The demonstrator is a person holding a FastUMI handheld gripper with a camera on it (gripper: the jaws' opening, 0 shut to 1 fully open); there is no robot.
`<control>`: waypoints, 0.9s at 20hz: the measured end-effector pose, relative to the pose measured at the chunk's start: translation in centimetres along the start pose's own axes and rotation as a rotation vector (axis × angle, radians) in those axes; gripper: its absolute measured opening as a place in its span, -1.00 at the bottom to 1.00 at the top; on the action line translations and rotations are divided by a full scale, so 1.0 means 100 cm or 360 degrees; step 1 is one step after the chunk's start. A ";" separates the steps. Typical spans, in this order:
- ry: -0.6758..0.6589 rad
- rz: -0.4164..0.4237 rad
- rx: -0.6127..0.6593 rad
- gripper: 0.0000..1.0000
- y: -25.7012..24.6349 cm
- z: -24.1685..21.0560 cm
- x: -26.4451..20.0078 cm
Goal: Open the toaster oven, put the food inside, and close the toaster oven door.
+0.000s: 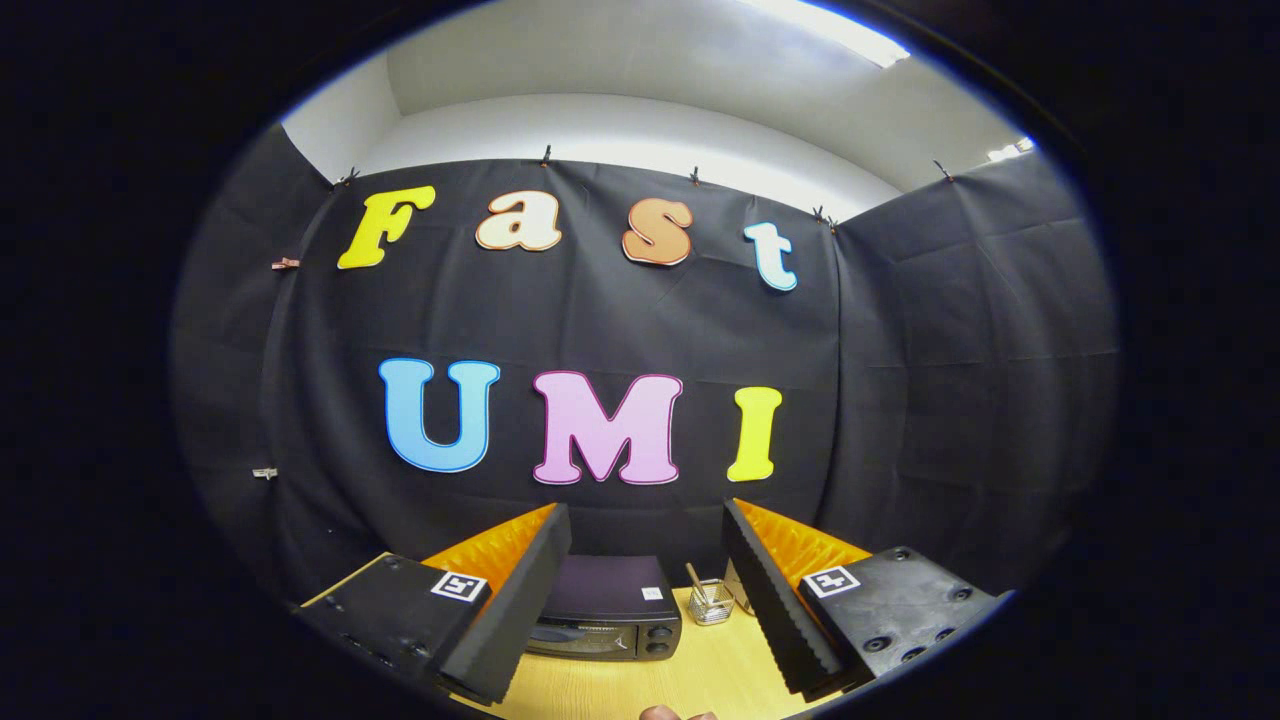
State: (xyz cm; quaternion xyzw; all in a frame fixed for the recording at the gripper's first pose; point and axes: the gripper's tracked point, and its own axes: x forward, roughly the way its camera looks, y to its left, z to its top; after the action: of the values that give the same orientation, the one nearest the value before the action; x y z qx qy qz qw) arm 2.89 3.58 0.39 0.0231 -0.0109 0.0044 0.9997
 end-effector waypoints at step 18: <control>-0.0003 0.0036 -0.0009 0.97 0.002 -0.012 0.001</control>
State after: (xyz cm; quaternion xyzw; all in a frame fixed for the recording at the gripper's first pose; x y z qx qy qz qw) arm 3.03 3.83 -0.81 0.0201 -0.0121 0.0157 0.9996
